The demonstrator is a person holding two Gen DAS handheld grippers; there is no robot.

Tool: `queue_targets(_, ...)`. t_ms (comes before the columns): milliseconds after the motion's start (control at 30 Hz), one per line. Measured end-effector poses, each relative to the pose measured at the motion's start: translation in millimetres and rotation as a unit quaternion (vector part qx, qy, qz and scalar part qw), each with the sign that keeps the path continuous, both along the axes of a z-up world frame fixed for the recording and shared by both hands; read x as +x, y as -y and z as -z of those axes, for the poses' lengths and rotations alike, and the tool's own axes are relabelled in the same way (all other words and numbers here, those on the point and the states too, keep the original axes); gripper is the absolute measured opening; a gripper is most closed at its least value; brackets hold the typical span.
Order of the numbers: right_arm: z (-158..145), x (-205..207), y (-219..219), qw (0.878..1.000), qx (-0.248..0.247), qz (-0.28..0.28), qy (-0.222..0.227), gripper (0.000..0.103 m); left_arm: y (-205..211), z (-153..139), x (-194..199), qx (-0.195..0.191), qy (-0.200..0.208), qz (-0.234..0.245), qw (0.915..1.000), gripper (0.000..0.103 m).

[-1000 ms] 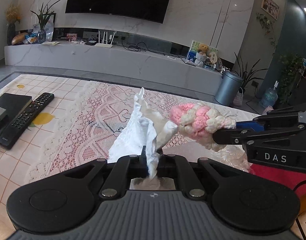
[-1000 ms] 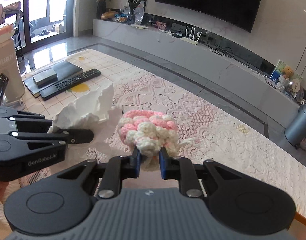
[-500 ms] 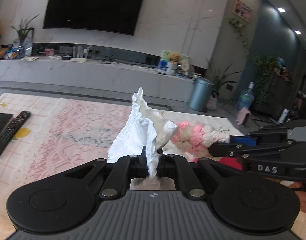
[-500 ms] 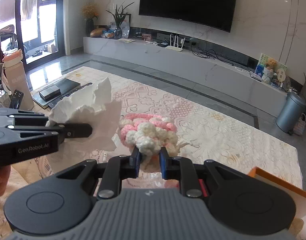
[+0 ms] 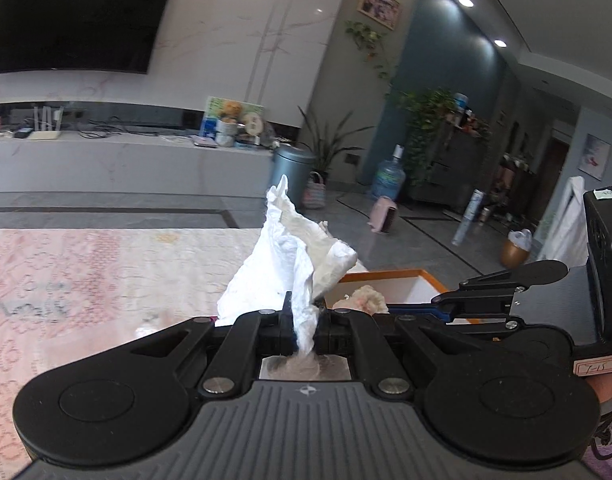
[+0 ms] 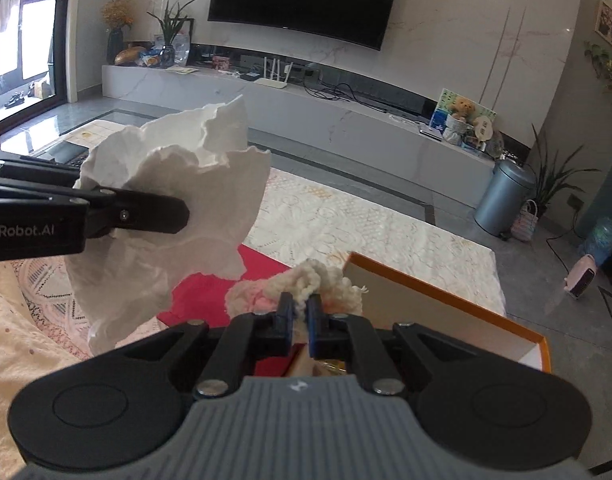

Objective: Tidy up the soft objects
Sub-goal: 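Carry the tissue with the left tool while the right tool carries the crocheted piece to the orange box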

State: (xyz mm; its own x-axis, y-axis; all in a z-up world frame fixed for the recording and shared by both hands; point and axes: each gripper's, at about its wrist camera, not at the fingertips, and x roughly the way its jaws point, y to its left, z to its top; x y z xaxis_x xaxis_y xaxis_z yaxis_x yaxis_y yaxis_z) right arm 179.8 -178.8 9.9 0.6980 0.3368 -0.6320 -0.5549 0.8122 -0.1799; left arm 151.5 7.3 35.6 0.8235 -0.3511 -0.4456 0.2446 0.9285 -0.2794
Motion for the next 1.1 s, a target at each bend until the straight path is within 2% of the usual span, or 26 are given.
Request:
queue_targets(267, -5, 15, 48, 0.998, -0.024, 0.060, 0.011, 0.004, 41, -7, 41, -0.022, -0.004, 0.051, 0.9984, 0.006)
queue_targets(433, -1, 35, 64, 0.995, -0.037, 0.089, 0.009, 0.003, 65, -4, 62, -0.009, 0.003, 0.083, 0.9965, 0.006)
queue_targets(533, -1, 46, 74, 0.994, -0.034, 0.102, 0.005, 0.003, 71, 2, 76, -0.007, -0.010, 0.089, 0.9960, 0.006)
queue_targets(667, 7, 56, 81, 0.993, -0.035, 0.114, 0.002, 0.003, 79, 7, 88, -0.008, -0.017, 0.100, 0.9948, 0.006)
queue_targets(833, 22, 74, 97, 0.990, -0.037, 0.133, -0.009, 0.003, 74, 19, 106, -0.032, -0.042, 0.111, 0.9924, 0.006)
queue_targets(1033, 31, 86, 114, 0.988, -0.022, 0.151, -0.014, 0.004, 74, 29, 115, -0.021, -0.057, 0.108, 0.9923, 0.006)
queue_targets(1100, 29, 91, 119, 0.988, -0.016, 0.156, -0.013, 0.003, 70, 26, 117, -0.029, -0.055, 0.112, 0.9918, 0.006)
